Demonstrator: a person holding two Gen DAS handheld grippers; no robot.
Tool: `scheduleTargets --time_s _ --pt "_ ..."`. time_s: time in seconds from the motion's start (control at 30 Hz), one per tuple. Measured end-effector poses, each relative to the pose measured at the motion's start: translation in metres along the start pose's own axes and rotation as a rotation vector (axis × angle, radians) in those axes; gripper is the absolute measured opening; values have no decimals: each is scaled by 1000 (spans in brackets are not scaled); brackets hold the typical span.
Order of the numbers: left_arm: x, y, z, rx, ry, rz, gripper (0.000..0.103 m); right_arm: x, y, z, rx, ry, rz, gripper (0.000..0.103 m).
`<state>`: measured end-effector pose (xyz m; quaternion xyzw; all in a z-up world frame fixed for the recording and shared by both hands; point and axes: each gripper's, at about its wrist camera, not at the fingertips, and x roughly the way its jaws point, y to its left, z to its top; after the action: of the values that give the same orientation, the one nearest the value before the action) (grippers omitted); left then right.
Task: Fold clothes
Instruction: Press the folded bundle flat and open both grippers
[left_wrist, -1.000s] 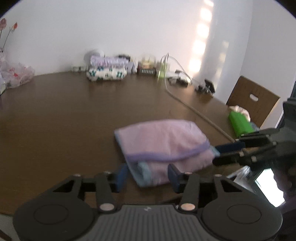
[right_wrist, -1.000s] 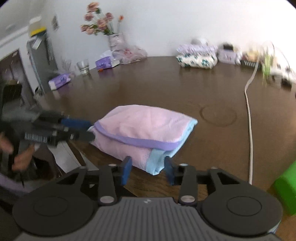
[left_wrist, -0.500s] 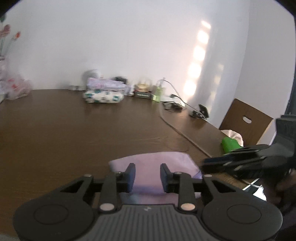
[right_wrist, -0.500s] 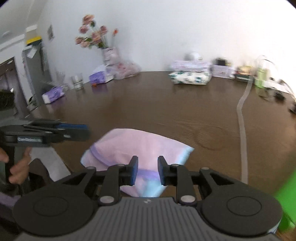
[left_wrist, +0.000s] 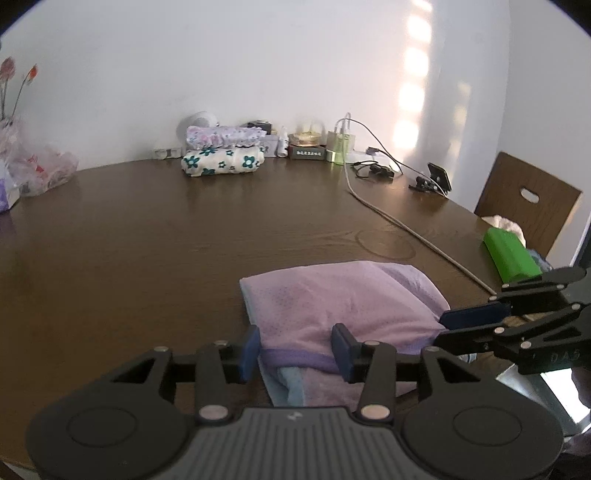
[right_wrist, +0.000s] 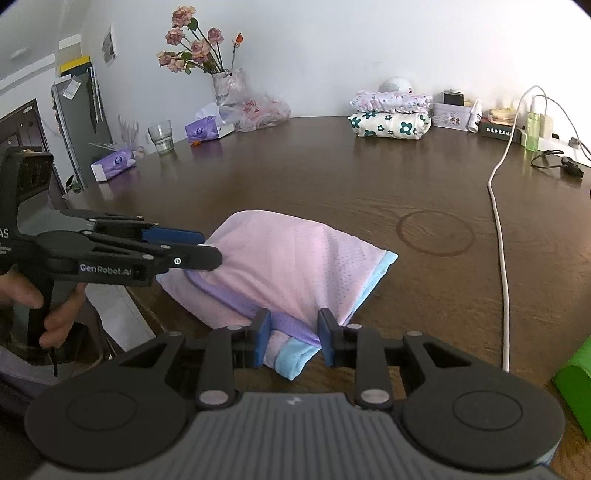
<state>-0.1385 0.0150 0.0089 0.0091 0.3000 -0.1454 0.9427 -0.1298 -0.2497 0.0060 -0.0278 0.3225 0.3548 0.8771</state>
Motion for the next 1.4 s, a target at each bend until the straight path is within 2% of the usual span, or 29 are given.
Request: scheduleTargets --time_s 0.17,0.2,0.27,0.3,0.37,0.5,0.6,0.67,0.73,0.8,0.9,0.97,1.07,1.1,1.4 --pt "-5 11 9 -46 25 -70 41 -8 0 -1 27 -17 1 28" --pt "-8 16 12 -80 21 -97 42 -13 0 1 46 -37 9 31" --pt "-12 29 16 -158 4 -128 55 -24 -5 3 80 -91 12 49" --pt "-12 34 18 -195 2 -129 58 -25 -6 5 89 -105 -4 54" --pt "-6 36 18 -228 18 -106 60 -23 -9 10 104 -115 -44 54" --pt "9 29 19 -227 107 -57 57 -7 -7 13 103 -52 -117 54" --pt "4 28 17 -202 108 -53 59 -2 -6 10 111 -22 -152 54" --pt "-1 34 19 -230 95 -45 63 -6 -9 12 134 -33 -147 54" --pt "0 40 22 -271 105 -48 68 -9 -11 16 164 -56 -116 63" --pt "4 41 24 -295 130 -45 68 -5 -12 19 195 -53 -76 64" --pt "14 28 25 -266 181 -6 65 6 -6 19 187 -7 -99 63" --pt "13 19 24 -221 171 5 63 12 -3 19 182 13 -104 63" --pt "19 12 23 -179 165 0 48 19 -2 19 177 13 -101 61" --pt "22 11 23 -173 156 -6 46 22 -2 20 169 11 -108 57" --pt "58 17 43 -134 123 -9 46 54 -23 48 149 15 -156 57"
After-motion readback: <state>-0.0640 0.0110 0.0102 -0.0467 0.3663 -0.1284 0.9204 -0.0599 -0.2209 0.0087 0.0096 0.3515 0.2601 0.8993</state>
